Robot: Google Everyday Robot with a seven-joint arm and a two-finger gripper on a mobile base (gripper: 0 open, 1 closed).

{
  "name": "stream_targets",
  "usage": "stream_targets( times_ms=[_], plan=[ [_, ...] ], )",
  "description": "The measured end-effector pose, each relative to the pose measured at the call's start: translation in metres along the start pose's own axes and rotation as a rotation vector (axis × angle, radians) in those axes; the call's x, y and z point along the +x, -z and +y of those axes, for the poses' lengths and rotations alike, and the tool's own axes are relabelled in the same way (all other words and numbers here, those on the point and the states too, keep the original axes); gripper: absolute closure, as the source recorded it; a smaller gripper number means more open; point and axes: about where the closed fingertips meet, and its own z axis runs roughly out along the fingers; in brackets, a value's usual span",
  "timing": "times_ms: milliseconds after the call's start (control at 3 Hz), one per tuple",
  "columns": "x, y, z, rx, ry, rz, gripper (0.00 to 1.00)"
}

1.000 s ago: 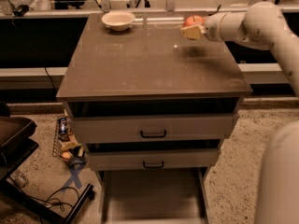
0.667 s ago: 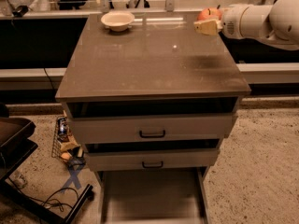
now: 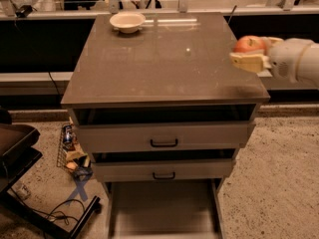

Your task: Place apple into bottom drawer

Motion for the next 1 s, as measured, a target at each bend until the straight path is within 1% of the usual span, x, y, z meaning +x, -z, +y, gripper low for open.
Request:
stream_targets(
  times_ms=[333,667,1000],
  plan=[
    [0.091,0.082,0.002,-0.037,-0.120,0.058,1.00],
    [0.150,0.125,0.013,-0.100,-0.230,0.086,1.00],
    [0.210,0.155,0.026,-0.155,-0.357,0.100,1.00]
  ],
)
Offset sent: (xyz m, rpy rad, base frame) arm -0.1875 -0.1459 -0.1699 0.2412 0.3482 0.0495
